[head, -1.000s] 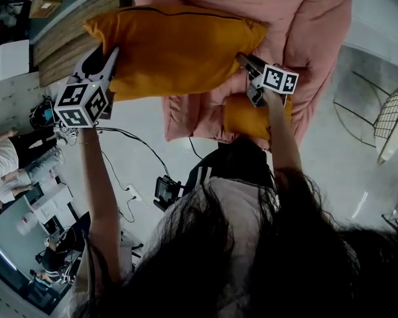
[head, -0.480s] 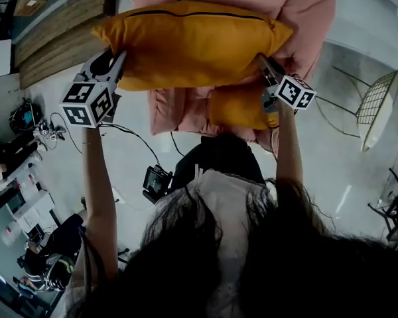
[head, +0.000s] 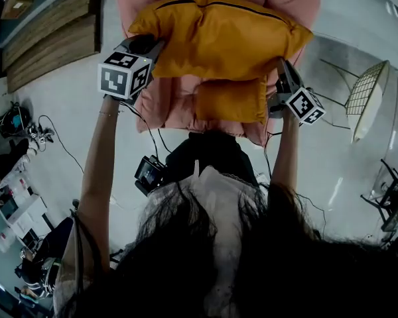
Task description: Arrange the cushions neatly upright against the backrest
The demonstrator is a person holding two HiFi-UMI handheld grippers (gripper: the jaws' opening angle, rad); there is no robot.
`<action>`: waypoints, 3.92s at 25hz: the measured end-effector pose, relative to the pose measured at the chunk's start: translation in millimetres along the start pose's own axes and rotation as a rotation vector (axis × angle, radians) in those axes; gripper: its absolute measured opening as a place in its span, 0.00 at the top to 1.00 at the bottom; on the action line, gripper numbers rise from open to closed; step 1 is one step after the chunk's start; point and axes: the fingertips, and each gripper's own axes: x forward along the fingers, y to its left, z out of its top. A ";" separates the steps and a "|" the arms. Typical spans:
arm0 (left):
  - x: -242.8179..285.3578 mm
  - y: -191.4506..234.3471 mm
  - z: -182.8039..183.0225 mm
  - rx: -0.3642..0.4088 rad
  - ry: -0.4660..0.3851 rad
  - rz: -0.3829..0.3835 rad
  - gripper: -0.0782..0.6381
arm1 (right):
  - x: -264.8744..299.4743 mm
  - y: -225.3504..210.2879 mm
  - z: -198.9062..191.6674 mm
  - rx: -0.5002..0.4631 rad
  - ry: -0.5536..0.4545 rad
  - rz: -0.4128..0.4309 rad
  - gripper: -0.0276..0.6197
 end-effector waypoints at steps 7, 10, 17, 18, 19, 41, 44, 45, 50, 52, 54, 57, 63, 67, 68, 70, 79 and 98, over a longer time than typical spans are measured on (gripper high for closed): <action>57.1 34.8 -5.2 -0.072 0.074 -0.003 0.79 | 26.7 -0.8 5.1 -0.013 -0.030 -0.007 0.88; 69.3 54.6 -3.6 -0.145 0.055 0.013 0.79 | 38.9 -5.1 6.7 -0.059 0.007 -0.023 0.88; 94.6 101.2 -16.1 -0.236 0.058 0.122 0.79 | 67.7 -16.7 4.2 -0.118 0.072 -0.055 0.88; 96.9 106.1 -16.4 -0.250 0.054 0.136 0.79 | 70.1 -17.7 3.4 -0.127 0.076 -0.065 0.88; 98.8 109.4 -16.4 -0.263 0.044 0.142 0.79 | 71.5 -18.7 3.0 -0.131 0.079 -0.073 0.88; -26.6 102.6 -73.6 -0.317 -0.351 0.085 0.66 | 2.4 52.2 -53.4 -0.351 0.208 -0.005 0.88; -18.2 97.4 -126.3 -0.270 -0.209 0.099 0.66 | -5.9 67.8 -79.7 -0.333 0.248 0.021 0.88; -13.2 93.4 -142.7 -0.248 -0.160 0.095 0.66 | -8.4 73.3 -89.8 -0.315 0.258 0.037 0.88; 33.3 78.5 -227.5 -0.163 0.088 0.053 0.63 | -1.2 91.1 -165.8 -0.287 0.400 0.142 0.88; 49.8 76.1 -251.0 -0.144 0.152 0.047 0.59 | 4.4 98.0 -195.1 -0.278 0.456 0.179 0.88; 59.2 75.6 -260.5 -0.140 0.173 0.054 0.57 | 7.5 106.7 -219.4 -0.270 0.506 0.213 0.88; 73.0 75.8 -258.9 -0.172 0.142 0.051 0.57 | 12.5 112.6 -249.0 -0.288 0.569 0.247 0.88; 96.7 58.8 -246.2 -0.191 0.090 0.104 0.67 | 9.6 94.3 -278.1 -0.255 0.606 0.232 0.88; 115.9 25.5 -238.9 -0.263 0.094 0.139 0.75 | 1.3 80.3 -276.3 -0.229 0.601 0.196 0.88; 122.3 18.1 -241.7 -0.270 0.111 0.142 0.75 | -1.1 78.5 -275.8 -0.223 0.600 0.188 0.88; 131.3 13.6 -249.1 -0.276 0.138 0.158 0.76 | -5.6 77.8 -276.6 -0.213 0.601 0.181 0.88; 174.7 34.9 -273.3 -0.414 0.102 0.140 0.76 | -8.9 67.6 -271.6 -0.193 0.631 0.155 0.88; 102.8 -5.9 -283.7 -0.391 0.025 0.132 0.66 | -44.1 59.0 -266.5 -0.272 0.599 0.109 0.88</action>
